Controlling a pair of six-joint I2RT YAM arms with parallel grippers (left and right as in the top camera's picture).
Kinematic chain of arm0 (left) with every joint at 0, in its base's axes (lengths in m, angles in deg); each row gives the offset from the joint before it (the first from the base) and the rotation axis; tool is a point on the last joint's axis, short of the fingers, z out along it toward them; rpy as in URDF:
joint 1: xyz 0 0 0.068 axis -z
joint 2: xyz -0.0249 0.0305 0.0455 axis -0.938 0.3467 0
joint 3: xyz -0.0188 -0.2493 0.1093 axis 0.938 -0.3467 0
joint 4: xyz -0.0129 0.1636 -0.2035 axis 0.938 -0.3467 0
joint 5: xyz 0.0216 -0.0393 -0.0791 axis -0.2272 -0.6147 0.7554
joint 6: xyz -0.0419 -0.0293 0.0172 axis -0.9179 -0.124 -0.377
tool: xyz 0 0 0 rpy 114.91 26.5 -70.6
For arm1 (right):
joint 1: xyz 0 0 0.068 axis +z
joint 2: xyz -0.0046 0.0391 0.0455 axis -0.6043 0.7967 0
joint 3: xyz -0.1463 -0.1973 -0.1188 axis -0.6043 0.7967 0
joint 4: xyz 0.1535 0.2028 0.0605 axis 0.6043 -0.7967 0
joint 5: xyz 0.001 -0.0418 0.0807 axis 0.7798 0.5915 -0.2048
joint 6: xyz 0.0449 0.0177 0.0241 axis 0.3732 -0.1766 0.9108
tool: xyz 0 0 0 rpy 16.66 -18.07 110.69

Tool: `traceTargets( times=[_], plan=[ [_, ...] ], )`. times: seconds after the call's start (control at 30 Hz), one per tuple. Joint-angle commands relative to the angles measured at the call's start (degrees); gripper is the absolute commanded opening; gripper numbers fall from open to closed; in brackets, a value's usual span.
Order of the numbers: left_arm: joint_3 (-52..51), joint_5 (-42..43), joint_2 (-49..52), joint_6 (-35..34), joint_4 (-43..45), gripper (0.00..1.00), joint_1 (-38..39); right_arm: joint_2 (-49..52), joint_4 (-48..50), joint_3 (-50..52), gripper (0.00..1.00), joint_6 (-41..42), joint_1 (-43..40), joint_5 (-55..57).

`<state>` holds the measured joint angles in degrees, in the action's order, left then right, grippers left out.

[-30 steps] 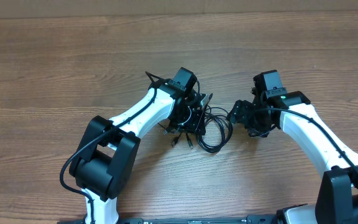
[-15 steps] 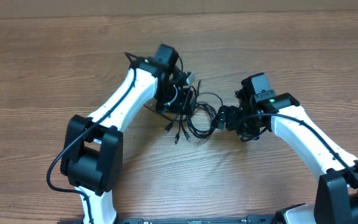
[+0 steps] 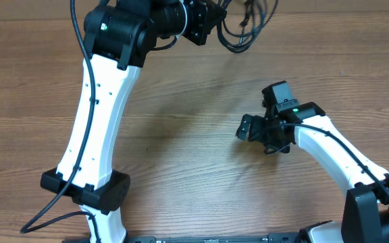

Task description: Untangle cables

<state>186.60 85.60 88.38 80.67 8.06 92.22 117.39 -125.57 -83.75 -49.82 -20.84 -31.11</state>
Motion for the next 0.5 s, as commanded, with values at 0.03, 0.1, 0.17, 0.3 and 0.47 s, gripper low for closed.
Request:
traceTargets(
  times=[0.03,0.1,0.17,0.3,0.47],
  plan=[
    [-3.5,-7.3,0.3,1.0,-7.1,0.05,1.2,-1.1,-0.3,0.5,1.00,2.9,-3.1,3.4],
    [-8.6,-11.0,0.3,1.0,-12.2,0.09,1.5,-1.1,-1.0,0.5,1.00,2.9,-3.7,3.4],
    [-13.5,-14.7,0.3,0.0,-16.1,0.14,1.6,-1.1,-1.4,0.5,1.00,2.8,-3.7,3.4],
    [-24.8,-23.9,0.3,-4.9,-19.5,0.44,1.2,-1.1,-1.4,0.5,1.00,2.7,-3.7,3.4],
    [-34.9,-24.9,0.3,-5.0,-16.9,0.74,1.1,-1.1,-1.5,0.5,1.00,2.7,-3.6,0.5]
  ],
)
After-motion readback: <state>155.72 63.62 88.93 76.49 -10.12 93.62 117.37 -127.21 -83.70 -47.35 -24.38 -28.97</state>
